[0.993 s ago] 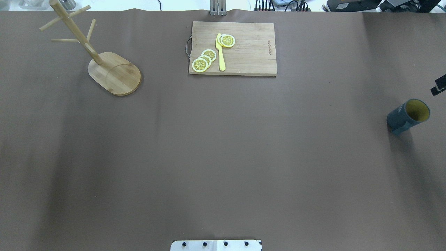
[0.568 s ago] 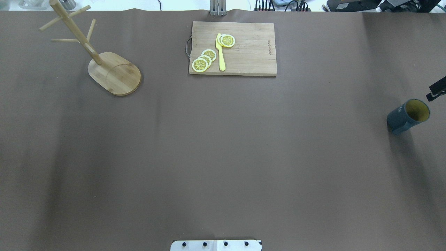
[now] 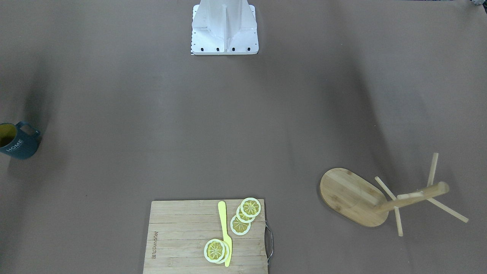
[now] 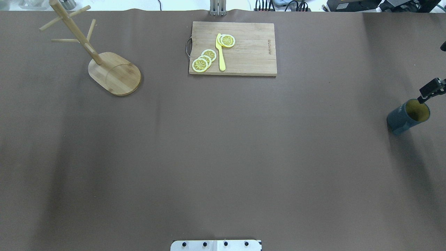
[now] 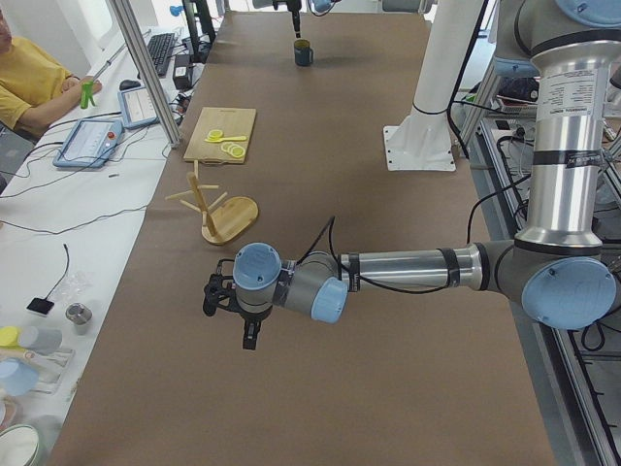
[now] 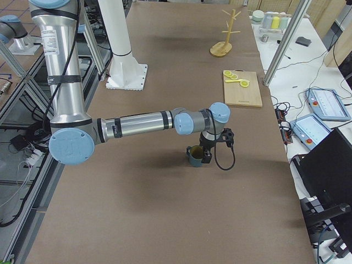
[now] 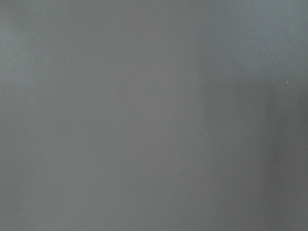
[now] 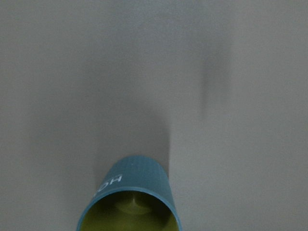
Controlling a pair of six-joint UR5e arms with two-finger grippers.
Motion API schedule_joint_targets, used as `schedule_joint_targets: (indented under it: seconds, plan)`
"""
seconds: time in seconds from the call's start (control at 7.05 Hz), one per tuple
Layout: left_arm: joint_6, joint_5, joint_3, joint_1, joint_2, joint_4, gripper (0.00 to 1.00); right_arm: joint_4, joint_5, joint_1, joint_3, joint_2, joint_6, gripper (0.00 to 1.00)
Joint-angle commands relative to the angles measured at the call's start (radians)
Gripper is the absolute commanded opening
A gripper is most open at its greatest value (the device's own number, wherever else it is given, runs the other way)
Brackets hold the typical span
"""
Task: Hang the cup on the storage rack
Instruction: 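Grasp the blue mug rim with the right gripper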
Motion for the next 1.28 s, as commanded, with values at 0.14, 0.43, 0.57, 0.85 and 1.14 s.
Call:
schedule_joint_targets:
  seconds: [0.14,0.43,0.57,0.85,1.14]
  plan:
    - [-0.007,0.0,0.001,0.0,-0.008,0.005,0.98,0.086,0.003,-0.026,-0.073,0.001,0.031,1.0]
    - [-0.007,-0.002,0.002,0.002,-0.014,0.005,0.98,0.086,0.005,-0.043,-0.075,-0.002,0.036,0.72]
    - [-0.007,-0.002,0.001,0.002,-0.014,0.007,0.98,0.086,0.005,-0.047,-0.075,-0.002,0.034,0.14]
    - [-0.007,-0.002,0.001,0.002,-0.015,0.007,0.98,0.086,0.008,-0.052,-0.073,0.001,0.034,0.0]
    - [-0.007,-0.002,0.002,0.002,-0.02,0.007,0.98,0.086,0.017,-0.052,-0.062,0.001,0.028,0.0]
